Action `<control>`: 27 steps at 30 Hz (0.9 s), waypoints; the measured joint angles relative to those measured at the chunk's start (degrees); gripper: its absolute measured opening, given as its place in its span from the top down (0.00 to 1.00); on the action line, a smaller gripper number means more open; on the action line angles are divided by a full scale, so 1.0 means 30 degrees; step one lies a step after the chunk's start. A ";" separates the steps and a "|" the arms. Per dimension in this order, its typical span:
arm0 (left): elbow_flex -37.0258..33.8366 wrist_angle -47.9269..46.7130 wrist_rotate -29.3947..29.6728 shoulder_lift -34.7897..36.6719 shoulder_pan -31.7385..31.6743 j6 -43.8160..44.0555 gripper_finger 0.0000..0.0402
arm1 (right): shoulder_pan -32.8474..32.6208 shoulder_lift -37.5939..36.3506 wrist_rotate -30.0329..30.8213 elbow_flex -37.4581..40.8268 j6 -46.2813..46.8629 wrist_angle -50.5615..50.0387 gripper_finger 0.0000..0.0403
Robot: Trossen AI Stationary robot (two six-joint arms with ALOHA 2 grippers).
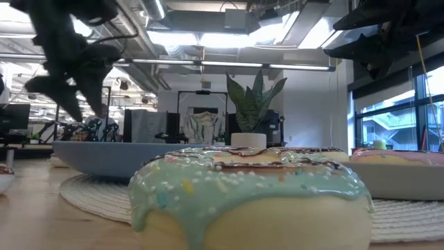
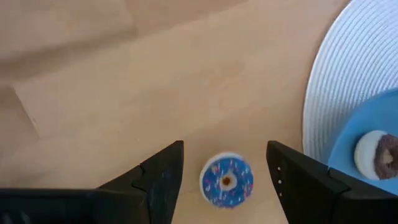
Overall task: Pick & Place donuts
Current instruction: Put the small violet donut on the blue plate
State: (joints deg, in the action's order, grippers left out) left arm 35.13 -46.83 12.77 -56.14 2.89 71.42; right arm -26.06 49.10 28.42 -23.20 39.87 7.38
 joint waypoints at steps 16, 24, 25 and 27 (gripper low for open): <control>-0.1906 0.1115 -0.0826 0.0407 0.3212 0.3965 0.46 | 0.0004 0.0000 0.0000 0.0000 0.0061 0.0007 0.48; -0.1906 0.1128 -0.0121 -0.0584 0.4062 0.4868 0.50 | -0.0003 0.0000 0.0007 0.0000 0.0054 0.0007 0.48; -0.1906 0.1138 -0.0084 -0.0687 0.4110 0.4981 0.51 | 0.0000 0.0000 0.0007 0.0000 0.0054 0.0007 0.48; -0.1906 0.1211 -0.0064 -0.0902 0.4163 0.4996 0.52 | -0.0001 0.0000 0.0007 0.0000 0.0054 0.0007 0.48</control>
State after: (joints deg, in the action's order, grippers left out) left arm 29.41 -43.20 12.58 -58.84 15.38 86.41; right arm -26.06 49.10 28.45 -23.20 40.03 7.40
